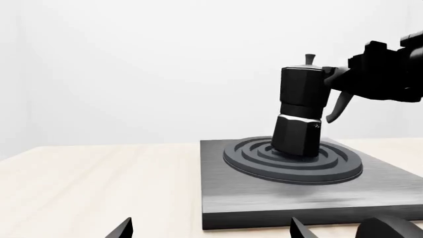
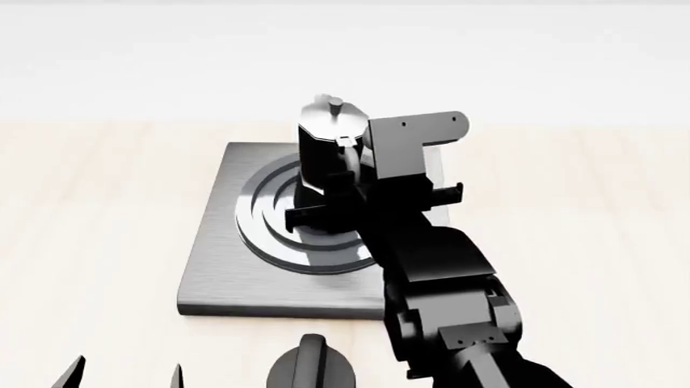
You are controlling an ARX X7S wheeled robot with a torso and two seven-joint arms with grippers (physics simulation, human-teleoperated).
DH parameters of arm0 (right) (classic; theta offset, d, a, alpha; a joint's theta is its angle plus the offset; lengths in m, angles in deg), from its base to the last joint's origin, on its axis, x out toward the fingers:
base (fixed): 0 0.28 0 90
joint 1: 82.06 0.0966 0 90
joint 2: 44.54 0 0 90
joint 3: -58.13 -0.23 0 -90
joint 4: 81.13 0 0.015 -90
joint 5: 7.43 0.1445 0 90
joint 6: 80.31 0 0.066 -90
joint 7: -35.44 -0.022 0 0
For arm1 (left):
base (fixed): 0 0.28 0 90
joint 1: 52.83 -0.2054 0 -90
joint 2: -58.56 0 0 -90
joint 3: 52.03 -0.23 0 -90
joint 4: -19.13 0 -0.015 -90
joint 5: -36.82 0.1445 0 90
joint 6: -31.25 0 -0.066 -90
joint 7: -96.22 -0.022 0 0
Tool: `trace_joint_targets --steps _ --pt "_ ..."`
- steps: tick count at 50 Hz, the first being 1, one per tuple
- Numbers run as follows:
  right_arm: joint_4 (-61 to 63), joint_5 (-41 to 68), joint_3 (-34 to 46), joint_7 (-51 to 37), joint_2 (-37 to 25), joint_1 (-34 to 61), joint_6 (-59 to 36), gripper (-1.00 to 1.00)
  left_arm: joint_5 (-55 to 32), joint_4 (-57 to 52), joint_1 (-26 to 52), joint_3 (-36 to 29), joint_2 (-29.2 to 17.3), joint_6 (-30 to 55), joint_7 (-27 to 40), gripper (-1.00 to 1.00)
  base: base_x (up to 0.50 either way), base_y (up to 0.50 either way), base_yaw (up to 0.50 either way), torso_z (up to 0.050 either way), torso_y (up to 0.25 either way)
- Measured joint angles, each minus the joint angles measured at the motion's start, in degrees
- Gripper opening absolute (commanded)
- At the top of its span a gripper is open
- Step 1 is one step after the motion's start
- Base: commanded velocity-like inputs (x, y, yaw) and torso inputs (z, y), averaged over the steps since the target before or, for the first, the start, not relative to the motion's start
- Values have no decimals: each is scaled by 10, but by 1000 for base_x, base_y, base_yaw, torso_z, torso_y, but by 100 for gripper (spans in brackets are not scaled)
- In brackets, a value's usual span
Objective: Put the moka pot on the stove.
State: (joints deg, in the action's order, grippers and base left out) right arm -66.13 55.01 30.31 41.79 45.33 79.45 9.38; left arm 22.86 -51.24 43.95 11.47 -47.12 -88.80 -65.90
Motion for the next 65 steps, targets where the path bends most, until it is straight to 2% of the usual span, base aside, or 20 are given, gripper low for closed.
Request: trace_joint_targets --steps 36,37,65 --pt "0 30 28 -2 0 -3 7 -100 0 1 1 -4 -2 -2 4 100 0 0 0 0 1" --pt "0 31 30 -2 0 -3 7 100 0 1 1 -4 -2 -2 4 100 0 0 0 0 0" --pt "0 65 64 1 1 -4 16 100 -1 3 3 -8 -3 -7 5 100 0 0 0 0 0"
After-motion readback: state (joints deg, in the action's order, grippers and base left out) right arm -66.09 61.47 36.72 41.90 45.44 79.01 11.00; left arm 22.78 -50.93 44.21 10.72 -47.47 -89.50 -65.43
